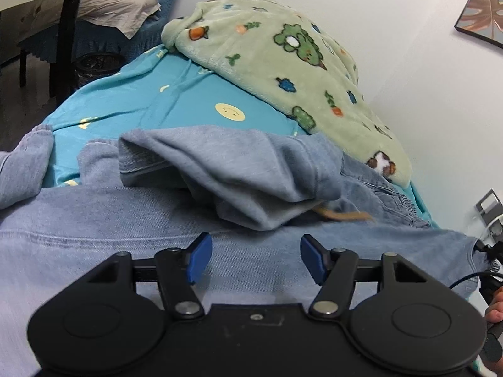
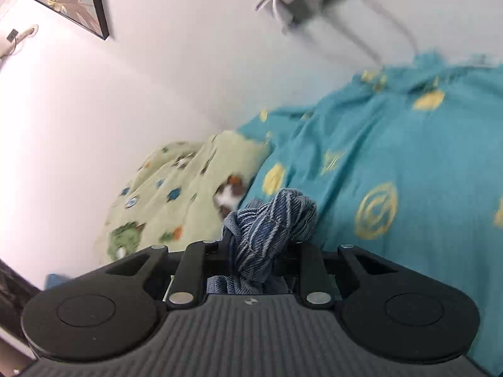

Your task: Fold clothes

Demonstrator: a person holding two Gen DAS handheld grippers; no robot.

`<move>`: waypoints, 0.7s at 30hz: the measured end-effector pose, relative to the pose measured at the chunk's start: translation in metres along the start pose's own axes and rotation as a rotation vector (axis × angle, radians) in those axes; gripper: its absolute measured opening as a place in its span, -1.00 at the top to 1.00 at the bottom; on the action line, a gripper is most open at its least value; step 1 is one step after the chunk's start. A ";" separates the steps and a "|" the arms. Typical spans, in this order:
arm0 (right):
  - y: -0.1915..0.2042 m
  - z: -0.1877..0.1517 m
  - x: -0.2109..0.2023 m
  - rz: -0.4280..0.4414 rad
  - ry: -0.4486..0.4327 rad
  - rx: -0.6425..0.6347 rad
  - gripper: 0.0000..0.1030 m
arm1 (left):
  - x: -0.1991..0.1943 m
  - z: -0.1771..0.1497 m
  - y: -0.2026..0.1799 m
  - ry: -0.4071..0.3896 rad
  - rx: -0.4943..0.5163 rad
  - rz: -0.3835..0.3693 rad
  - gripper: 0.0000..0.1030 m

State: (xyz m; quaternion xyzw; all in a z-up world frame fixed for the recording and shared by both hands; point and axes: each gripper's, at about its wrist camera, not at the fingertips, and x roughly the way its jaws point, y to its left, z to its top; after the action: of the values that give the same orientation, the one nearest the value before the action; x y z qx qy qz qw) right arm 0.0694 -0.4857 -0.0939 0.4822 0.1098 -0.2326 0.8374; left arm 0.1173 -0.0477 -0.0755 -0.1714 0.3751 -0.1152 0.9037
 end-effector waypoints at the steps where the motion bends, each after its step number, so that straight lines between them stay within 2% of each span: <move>1: -0.004 -0.002 0.003 -0.038 0.015 -0.008 0.57 | 0.000 0.000 0.000 0.003 0.000 -0.002 -0.14; 3: -0.012 -0.005 0.009 -0.115 0.046 -0.023 0.54 | 0.000 0.000 0.001 0.005 -0.005 -0.005 -0.15; 10: -0.040 -0.015 0.029 -0.383 0.152 -0.076 0.23 | -0.007 0.007 0.010 -0.014 -0.057 -0.028 -0.16; 11: -0.042 -0.017 0.029 -0.412 0.160 -0.087 0.10 | -0.010 0.009 0.012 -0.017 -0.073 -0.032 -0.16; 14: -0.033 -0.021 0.008 -0.452 0.110 -0.126 -0.28 | -0.016 0.015 0.025 -0.019 -0.155 -0.057 -0.18; 18: -0.016 -0.028 -0.018 -0.452 0.000 -0.206 -0.34 | -0.021 0.023 0.056 -0.008 -0.335 -0.074 -0.22; 21: 0.006 -0.035 -0.029 -0.414 -0.100 -0.317 -0.37 | -0.014 0.027 0.093 0.024 -0.539 -0.043 -0.23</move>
State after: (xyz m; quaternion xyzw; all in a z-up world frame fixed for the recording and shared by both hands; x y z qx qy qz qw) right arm 0.0489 -0.4448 -0.0958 0.3003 0.1998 -0.4022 0.8415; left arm 0.1345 0.0485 -0.0851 -0.4125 0.3990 -0.0321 0.8183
